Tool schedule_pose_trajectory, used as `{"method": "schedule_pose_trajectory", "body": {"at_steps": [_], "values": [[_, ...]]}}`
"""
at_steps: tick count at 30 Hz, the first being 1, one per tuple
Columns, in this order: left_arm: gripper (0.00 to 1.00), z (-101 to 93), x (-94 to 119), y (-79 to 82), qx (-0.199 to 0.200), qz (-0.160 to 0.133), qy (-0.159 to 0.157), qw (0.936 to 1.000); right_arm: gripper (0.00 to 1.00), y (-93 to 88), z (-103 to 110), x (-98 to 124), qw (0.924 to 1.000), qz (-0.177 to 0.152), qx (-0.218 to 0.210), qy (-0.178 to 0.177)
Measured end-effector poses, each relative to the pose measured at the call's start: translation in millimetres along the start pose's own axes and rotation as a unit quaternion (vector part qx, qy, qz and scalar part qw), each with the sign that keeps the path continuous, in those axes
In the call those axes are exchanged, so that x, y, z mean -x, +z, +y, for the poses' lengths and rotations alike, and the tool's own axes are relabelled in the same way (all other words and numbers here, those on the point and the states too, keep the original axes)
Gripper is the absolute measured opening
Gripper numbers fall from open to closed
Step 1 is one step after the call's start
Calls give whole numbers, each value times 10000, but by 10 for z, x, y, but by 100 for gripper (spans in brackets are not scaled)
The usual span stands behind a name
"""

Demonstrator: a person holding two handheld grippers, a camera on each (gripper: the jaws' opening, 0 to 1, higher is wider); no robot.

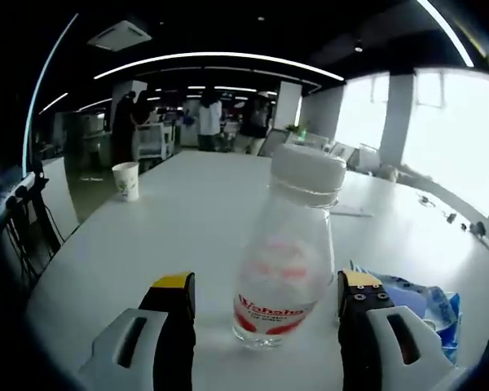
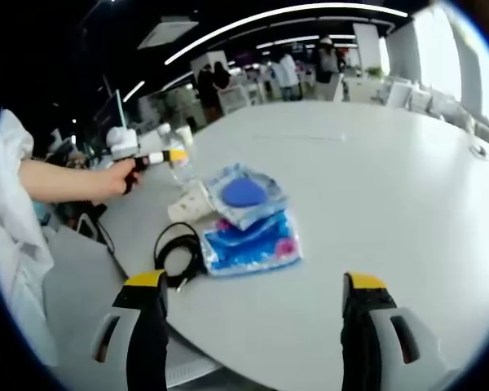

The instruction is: Arrange the tabletop items into an orderly group along one side of the table until the central work area is clear of visible clutter.

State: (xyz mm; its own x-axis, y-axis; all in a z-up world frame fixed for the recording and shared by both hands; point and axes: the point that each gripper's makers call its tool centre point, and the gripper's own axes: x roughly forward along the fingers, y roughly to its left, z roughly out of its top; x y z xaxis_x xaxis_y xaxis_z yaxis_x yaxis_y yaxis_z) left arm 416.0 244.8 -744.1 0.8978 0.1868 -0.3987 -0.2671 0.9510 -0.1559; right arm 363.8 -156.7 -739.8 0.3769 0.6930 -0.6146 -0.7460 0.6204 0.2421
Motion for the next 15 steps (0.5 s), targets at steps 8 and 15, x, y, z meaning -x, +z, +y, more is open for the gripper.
{"method": "schedule_pose_trajectory", "body": {"at_steps": [8, 15], "values": [[71, -18, 247, -81, 10, 40, -76, 10000, 86, -6, -1, 36, 10000, -84, -3, -4], [71, -30, 435, -144, -165, 116, -125, 9997, 86, -18, 28, 81, 9999, -153, 4, 20]]}}
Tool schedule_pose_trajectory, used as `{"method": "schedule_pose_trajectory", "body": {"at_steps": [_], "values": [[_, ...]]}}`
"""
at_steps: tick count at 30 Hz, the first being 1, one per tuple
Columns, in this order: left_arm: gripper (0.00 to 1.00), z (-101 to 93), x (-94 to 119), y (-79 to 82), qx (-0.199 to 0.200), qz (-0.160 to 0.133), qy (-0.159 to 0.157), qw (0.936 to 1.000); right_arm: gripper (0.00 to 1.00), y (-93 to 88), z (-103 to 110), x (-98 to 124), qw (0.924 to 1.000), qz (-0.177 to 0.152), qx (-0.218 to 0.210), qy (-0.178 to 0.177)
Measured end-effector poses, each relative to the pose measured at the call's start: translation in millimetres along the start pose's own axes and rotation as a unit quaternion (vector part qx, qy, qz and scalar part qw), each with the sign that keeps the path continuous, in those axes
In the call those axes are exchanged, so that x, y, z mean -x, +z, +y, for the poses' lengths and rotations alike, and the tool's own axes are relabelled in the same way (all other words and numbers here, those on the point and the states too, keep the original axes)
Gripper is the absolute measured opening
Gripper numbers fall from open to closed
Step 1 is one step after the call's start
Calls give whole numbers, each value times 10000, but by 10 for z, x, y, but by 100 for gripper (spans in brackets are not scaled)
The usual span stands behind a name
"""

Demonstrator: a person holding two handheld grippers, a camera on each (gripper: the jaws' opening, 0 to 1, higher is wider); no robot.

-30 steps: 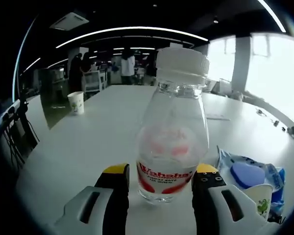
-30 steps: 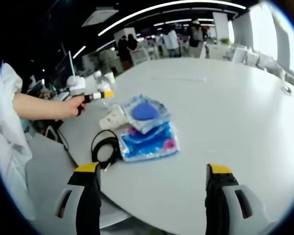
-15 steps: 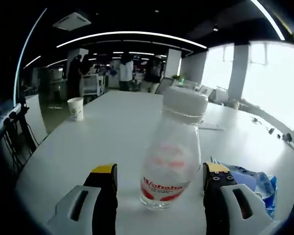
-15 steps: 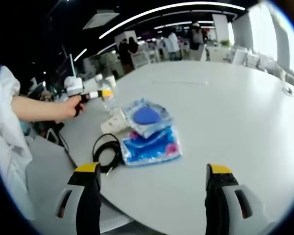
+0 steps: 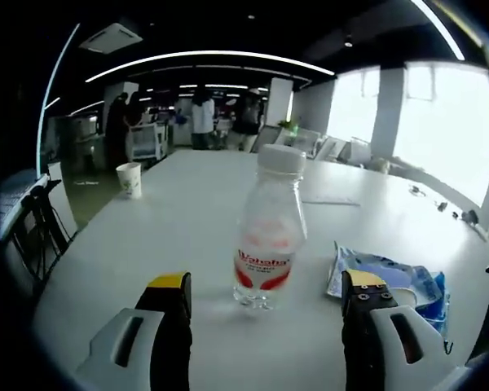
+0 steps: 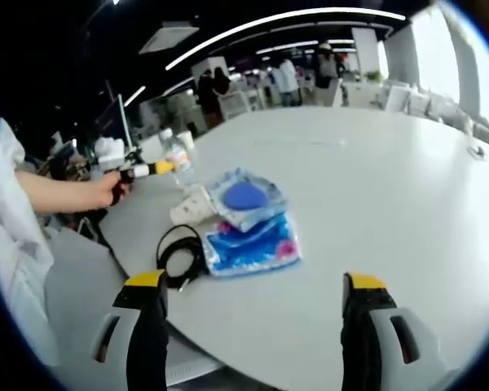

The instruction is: Arrange the tabletop items into an orderly group along one side of the table until the central work area is clear of visible clutter.

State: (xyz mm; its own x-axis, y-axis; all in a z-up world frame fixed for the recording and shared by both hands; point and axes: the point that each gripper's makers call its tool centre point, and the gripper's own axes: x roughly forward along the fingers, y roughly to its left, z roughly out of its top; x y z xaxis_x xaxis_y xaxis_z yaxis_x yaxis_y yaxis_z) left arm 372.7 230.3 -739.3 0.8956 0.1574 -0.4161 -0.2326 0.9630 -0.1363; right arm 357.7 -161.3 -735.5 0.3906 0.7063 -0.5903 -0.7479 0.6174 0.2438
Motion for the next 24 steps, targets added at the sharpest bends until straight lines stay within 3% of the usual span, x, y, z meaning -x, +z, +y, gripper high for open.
{"method": "schedule_pose_trajectory", "body": {"at_steps": [7, 11, 19, 24], "values": [[71, -5, 170, 53, -53, -42, 8, 10000, 86, 13, 43, 65, 10000, -84, 19, 32], [68, 56, 283, 82, -114, -105, 180, 9997, 85, 18, 66, 83, 9999, -119, 9, 56], [67, -22, 429, 90, -181, -155, 47, 9997, 84, 11, 113, 169, 9992, -330, -211, 54], [67, -122, 506, 57, -190, -149, -56, 9997, 84, -90, 131, 269, 9990, -333, -303, -34]]}}
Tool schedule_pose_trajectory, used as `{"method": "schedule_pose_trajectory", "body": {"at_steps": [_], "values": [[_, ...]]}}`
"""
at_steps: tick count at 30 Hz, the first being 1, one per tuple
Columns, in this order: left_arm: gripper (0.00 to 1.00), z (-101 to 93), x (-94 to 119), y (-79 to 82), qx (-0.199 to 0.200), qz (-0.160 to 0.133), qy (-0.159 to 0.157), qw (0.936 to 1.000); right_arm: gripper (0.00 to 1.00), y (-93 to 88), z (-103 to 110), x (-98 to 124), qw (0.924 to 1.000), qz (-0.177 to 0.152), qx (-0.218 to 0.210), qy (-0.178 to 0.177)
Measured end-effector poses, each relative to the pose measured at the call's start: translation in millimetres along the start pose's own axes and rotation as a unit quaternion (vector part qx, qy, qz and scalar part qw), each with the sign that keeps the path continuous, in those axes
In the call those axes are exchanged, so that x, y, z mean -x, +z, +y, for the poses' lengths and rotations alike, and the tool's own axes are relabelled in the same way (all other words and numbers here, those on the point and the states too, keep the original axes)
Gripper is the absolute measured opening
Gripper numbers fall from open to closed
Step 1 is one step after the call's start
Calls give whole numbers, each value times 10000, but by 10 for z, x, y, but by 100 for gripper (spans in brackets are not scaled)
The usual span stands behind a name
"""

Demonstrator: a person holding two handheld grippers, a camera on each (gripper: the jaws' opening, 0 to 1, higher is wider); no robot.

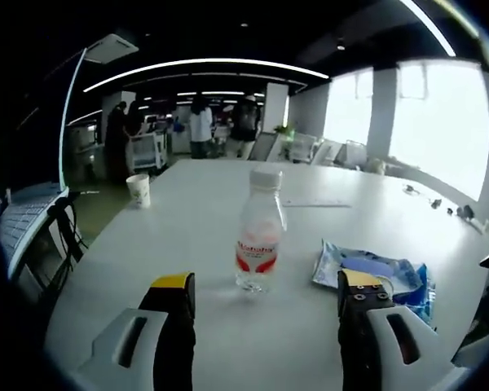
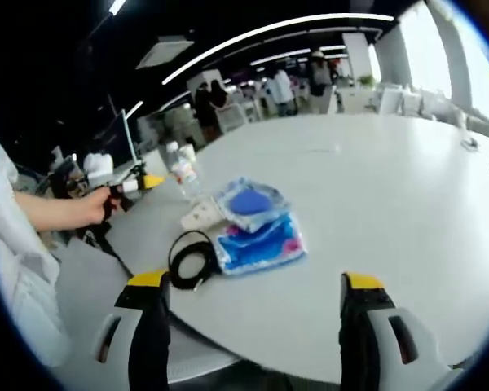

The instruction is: Arrange the tabletop items into an orderly group along one side of the table until the central work area is clear of visible clutter.

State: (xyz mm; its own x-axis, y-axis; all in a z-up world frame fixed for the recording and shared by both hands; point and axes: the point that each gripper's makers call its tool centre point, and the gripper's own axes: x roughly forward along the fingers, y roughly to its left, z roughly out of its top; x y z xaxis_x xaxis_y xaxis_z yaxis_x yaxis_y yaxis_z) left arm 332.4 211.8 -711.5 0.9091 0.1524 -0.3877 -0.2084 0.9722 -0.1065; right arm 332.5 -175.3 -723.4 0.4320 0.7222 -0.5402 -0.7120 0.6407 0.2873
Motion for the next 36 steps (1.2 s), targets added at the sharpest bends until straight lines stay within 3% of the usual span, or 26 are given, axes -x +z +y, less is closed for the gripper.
{"method": "schedule_pose_trajectory", "body": {"at_steps": [13, 18, 21, 31, 36], "values": [[63, -33, 171, 6, -78, -68, -319, 9994, 83, -98, 135, 116, 9996, -81, -80, -255], [61, -149, 166, 17, -25, -53, -683, 9976, 83, -98, 233, 119, 9994, -58, -26, -333], [59, -286, 128, 46, -160, -47, -1003, 9948, 83, -74, 256, 107, 9993, -34, 104, -350], [54, -531, -138, 227, -569, 19, -1349, 9892, 79, 206, 189, -38, 9990, -176, 251, -328], [51, -608, -289, 210, -851, 182, -1323, 9874, 77, 310, 111, -179, 9994, -142, 234, -228]]}}
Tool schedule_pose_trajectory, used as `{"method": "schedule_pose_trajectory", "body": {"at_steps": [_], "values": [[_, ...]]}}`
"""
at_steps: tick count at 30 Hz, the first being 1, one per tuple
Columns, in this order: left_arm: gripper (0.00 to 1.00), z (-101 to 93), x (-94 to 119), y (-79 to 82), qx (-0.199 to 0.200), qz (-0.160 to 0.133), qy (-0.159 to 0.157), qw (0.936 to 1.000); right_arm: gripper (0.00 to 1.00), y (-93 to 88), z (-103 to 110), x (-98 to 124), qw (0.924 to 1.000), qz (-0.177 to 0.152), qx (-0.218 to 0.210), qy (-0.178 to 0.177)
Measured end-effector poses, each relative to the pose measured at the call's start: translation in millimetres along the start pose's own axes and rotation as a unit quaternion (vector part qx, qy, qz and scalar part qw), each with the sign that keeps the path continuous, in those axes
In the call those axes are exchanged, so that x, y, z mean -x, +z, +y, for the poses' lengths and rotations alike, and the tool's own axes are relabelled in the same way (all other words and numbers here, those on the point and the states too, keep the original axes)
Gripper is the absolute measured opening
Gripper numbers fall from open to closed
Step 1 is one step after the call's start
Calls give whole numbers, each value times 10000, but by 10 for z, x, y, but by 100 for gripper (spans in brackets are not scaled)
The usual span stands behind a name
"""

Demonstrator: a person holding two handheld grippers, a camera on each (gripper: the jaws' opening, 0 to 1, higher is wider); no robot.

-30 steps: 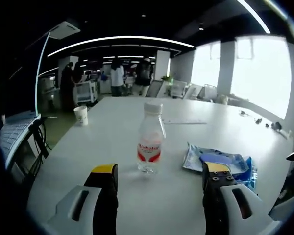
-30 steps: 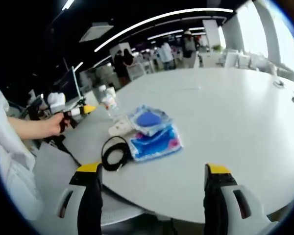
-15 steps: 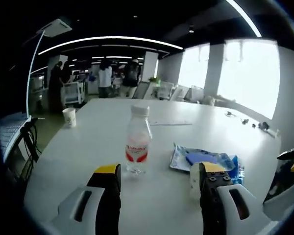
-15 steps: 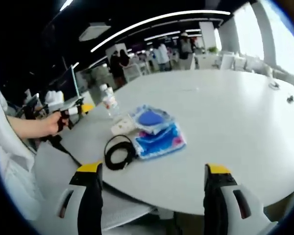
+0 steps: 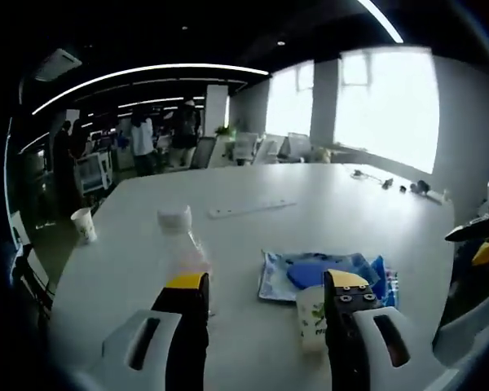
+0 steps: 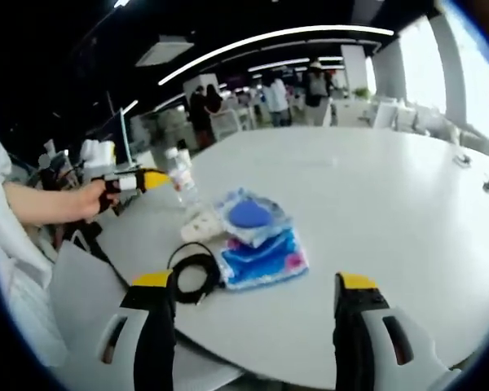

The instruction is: Arrange the tabletop items into an orderly group along one side of the table until the central work area is clear of visible clutter.

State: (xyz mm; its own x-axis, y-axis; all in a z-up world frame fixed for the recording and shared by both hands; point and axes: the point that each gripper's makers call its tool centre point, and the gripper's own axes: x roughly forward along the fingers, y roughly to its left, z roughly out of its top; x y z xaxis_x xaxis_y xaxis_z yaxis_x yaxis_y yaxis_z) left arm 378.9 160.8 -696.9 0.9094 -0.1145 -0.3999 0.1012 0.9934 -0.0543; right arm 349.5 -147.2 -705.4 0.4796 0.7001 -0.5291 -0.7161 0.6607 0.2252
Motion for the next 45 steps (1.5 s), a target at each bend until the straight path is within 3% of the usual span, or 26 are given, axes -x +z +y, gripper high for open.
{"method": "schedule_pose_trajectory", "body": {"at_steps": [7, 16, 28, 38, 45], "values": [[50, -124, -226, -8, -202, 155, -90, 9996, 76, 153, -143, -189, 9999, 16, 77, 115], [46, -146, -534, -189, -179, 729, -16, 9972, 71, 277, -189, -467, 9993, 34, -6, 370], [42, -113, -771, -399, -255, 1106, 39, 9935, 64, 310, -117, -850, 9980, 131, -178, 593], [41, -72, -962, -478, -111, 1367, 96, 9905, 59, 199, -12, -1141, 9949, 461, -404, 806], [38, -61, -1052, -550, 46, 1503, 122, 9885, 48, 201, 107, -1312, 9910, 486, -749, 997]]}}
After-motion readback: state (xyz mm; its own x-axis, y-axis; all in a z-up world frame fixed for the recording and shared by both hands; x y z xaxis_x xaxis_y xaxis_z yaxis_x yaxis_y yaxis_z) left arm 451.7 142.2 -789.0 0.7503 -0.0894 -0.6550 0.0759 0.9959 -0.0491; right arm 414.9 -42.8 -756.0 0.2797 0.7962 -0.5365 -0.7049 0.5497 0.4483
